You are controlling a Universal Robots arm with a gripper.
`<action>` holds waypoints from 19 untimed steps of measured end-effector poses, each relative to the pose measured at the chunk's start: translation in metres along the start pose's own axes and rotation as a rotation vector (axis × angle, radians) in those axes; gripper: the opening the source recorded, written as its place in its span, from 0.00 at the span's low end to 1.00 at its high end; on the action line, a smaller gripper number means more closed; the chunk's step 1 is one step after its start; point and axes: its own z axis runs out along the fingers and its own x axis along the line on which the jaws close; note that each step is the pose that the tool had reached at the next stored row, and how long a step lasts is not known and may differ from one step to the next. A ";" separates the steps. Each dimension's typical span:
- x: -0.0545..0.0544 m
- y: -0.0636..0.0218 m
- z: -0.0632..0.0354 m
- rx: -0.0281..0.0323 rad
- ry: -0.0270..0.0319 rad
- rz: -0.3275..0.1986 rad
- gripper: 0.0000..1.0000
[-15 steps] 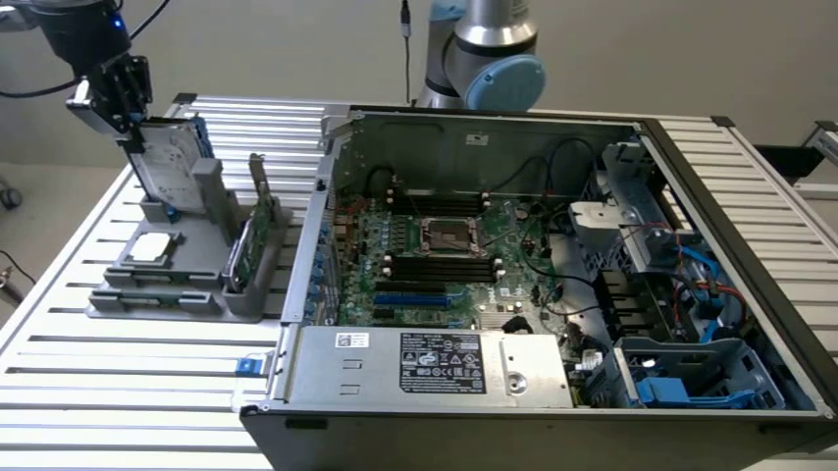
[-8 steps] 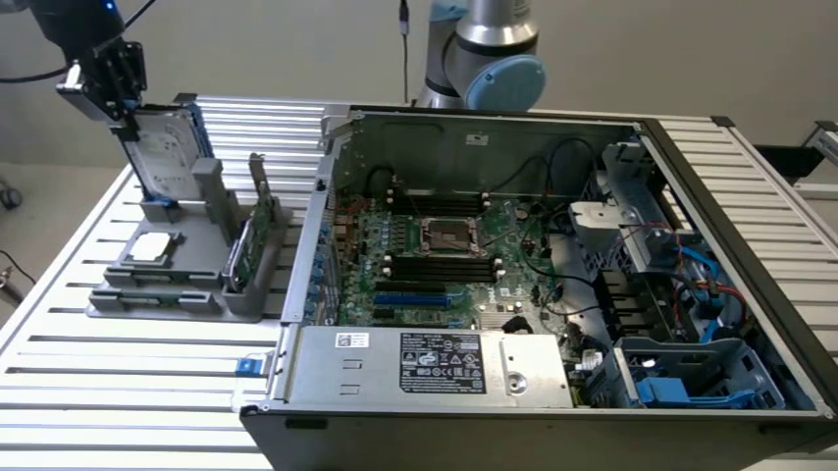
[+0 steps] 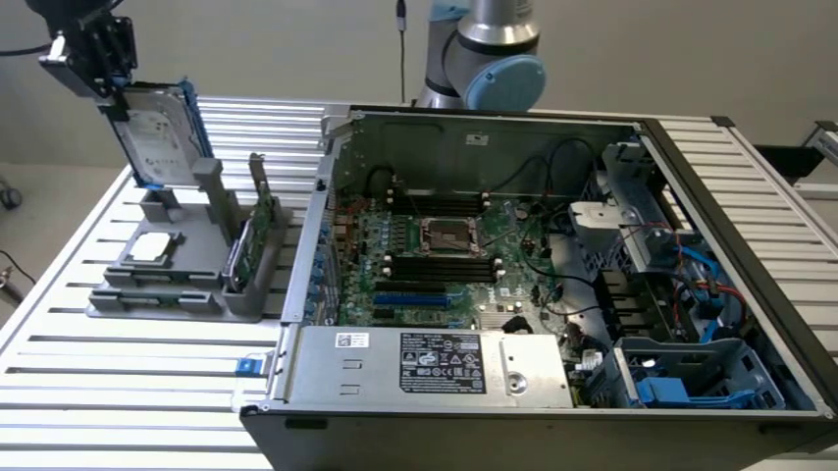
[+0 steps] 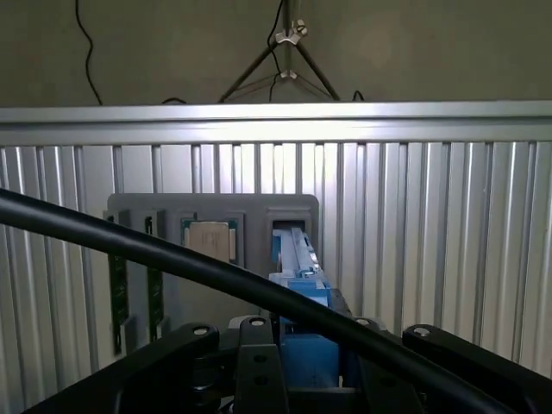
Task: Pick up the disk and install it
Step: 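Pick up the disk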
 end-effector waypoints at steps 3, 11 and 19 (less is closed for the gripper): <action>0.001 -0.0001 -0.0137 0.0002 -0.0001 0.000 0.33; 0.002 -0.0017 -0.0502 0.0002 -0.0001 0.000 0.33; 0.004 -0.0229 -0.0864 -0.0003 -0.0005 0.000 0.33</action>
